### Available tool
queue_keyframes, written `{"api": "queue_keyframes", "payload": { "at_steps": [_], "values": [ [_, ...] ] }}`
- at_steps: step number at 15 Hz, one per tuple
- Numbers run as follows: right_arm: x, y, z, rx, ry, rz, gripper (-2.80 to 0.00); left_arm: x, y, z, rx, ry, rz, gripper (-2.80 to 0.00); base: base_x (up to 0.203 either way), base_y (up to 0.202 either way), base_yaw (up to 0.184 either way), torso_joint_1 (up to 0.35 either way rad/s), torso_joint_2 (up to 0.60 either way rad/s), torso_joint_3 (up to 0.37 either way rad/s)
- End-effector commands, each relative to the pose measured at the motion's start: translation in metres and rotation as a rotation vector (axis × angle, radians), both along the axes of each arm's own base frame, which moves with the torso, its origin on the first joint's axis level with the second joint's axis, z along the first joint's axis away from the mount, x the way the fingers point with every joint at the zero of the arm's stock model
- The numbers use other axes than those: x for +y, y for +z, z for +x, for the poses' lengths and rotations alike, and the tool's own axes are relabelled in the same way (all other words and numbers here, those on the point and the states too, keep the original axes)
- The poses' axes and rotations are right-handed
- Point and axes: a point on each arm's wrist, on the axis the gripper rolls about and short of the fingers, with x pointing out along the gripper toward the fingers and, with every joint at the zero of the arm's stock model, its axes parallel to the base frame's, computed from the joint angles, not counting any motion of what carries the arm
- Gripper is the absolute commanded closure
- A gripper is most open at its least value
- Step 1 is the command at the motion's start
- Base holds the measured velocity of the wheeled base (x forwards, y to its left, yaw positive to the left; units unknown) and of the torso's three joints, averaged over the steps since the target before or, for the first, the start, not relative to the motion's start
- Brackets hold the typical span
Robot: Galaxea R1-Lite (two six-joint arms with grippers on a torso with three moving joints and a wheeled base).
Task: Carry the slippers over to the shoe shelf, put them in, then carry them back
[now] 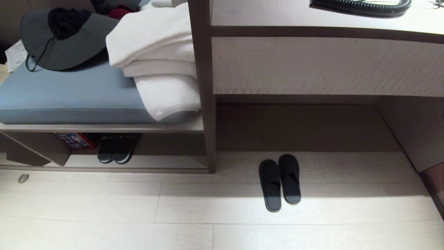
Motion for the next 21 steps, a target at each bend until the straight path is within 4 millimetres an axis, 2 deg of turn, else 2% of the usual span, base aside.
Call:
{"api": "queue_keyframes", "payload": {
  "at_steps": [1,21],
  "values": [
    [0.0000,0.0001,0.0001,0.001,0.000,-0.001,0.00,0.0000,0.0002,0.0001,-0.001,0.000,0.000,0.00,0.000,0.000,0.000,0.002,0.00,0.210],
    [0.0000,-0.0001,0.0001,0.003,0.000,0.023,0.00,0.0000,0.0002,0.0001,-0.001,-0.001,0.000,0.00,0.000,0.000,0.000,0.001,0.00,0.203]
  ]
}}
